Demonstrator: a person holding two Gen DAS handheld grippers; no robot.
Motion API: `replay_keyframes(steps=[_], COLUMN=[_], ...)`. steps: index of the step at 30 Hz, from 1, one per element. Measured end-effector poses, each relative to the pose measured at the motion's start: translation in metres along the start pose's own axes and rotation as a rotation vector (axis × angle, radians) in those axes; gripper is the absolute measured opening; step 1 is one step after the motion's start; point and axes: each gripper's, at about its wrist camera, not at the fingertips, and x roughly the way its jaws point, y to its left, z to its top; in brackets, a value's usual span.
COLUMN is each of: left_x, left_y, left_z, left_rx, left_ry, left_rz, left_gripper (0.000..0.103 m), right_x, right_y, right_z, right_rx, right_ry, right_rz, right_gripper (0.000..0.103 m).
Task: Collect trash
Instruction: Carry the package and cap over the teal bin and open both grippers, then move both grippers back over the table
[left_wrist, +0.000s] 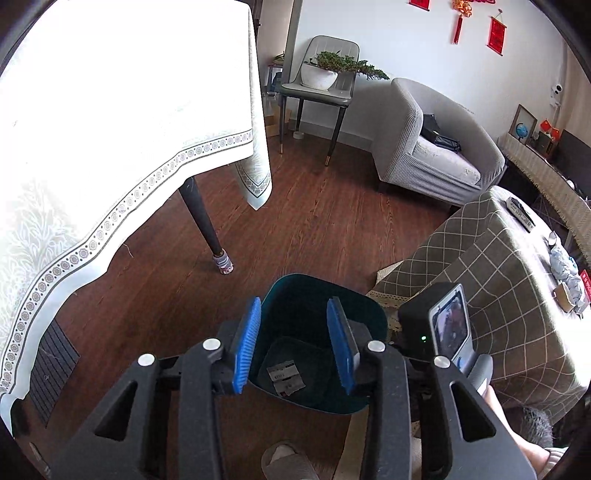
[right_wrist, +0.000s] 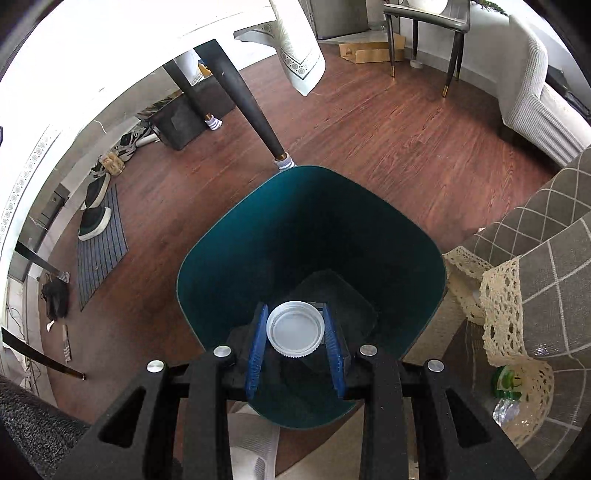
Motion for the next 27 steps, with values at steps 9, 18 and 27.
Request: replay_keyframes(steps=[9, 18, 27], left_x=[-0.017, -0.024, -0.037], left_y=[-0.008, -0.008, -0.036], left_z=[0.003, 0.010, 0.018], left_rx=[0.039, 0.037, 0.035], left_ry=[-0.044, -0.074, -0.113], left_rz=[0.003, 0.003, -0.057], left_gripper=[0.039, 0.041, 0.047], right_x=[-0.010, -0.058, -0.131], right_y=[-0.006, -0.014, -0.032], right_z=[-0.004, -0.008, -0.018], right_rx=[-0.023, -0.060, -0.060], right_ry=[-0.013, -0.070, -0.197], right_rz=[-0.003, -0.023, -0.059], right_gripper=[0.055, 0.048, 0.044])
